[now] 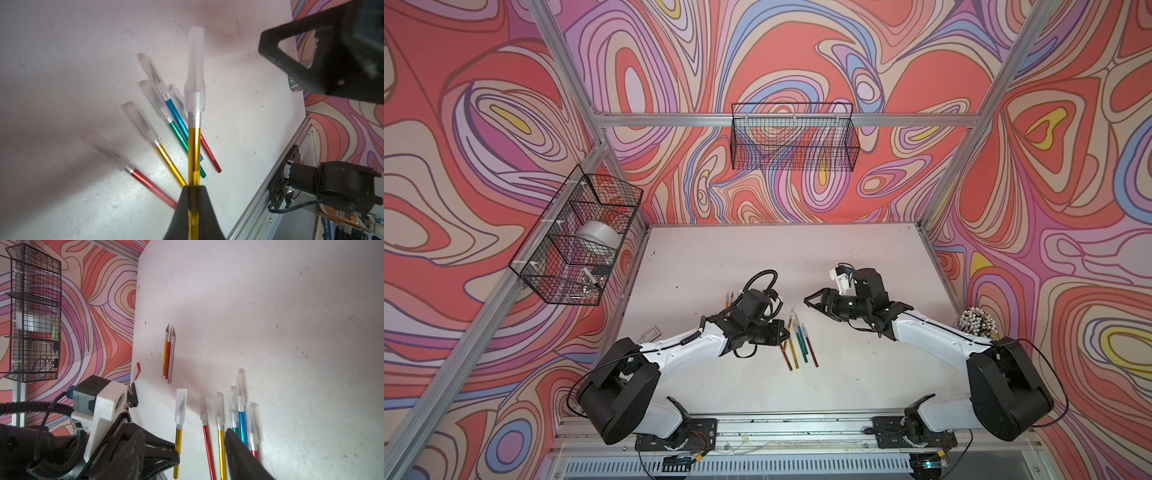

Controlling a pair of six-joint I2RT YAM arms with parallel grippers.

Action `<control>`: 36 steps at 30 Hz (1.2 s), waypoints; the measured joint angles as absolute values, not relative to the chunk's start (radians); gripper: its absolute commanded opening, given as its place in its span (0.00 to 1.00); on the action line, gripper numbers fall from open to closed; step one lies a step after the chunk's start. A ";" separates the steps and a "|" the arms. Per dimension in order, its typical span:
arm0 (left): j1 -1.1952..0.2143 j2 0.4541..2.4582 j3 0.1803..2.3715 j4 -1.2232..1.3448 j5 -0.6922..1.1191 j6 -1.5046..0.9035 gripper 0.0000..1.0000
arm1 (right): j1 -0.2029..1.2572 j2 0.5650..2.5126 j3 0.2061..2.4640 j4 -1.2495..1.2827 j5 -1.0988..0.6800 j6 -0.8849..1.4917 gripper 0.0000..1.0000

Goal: Remove protective caps from carving knives
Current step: Remove the protective sleeve from the carving knife.

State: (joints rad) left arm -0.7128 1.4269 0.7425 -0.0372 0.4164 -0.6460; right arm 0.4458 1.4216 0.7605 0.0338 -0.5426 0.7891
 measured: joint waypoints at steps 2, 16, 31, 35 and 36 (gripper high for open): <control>-0.714 1.427 0.743 -0.018 0.420 -0.654 0.09 | 0.467 1.437 0.782 0.028 -0.512 0.796 0.57; -0.733 1.436 0.743 0.038 0.427 -0.675 0.09 | 0.537 1.513 0.850 -0.002 -0.402 0.822 0.36; -0.734 1.441 0.743 0.050 0.427 -0.678 0.08 | 0.550 1.521 0.866 -0.015 -0.381 0.824 0.21; -0.734 1.441 0.743 0.051 0.427 -0.678 0.08 | 0.551 1.521 0.866 -0.015 -0.382 0.825 0.19; -0.734 1.441 0.743 0.051 0.427 -0.679 0.08 | 0.551 1.522 0.866 -0.014 -0.382 0.825 0.18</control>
State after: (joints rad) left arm -0.7341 1.4414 0.7425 0.0505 0.4267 -0.6788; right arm 0.5510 1.5215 0.8661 -0.0143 -0.3824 0.8246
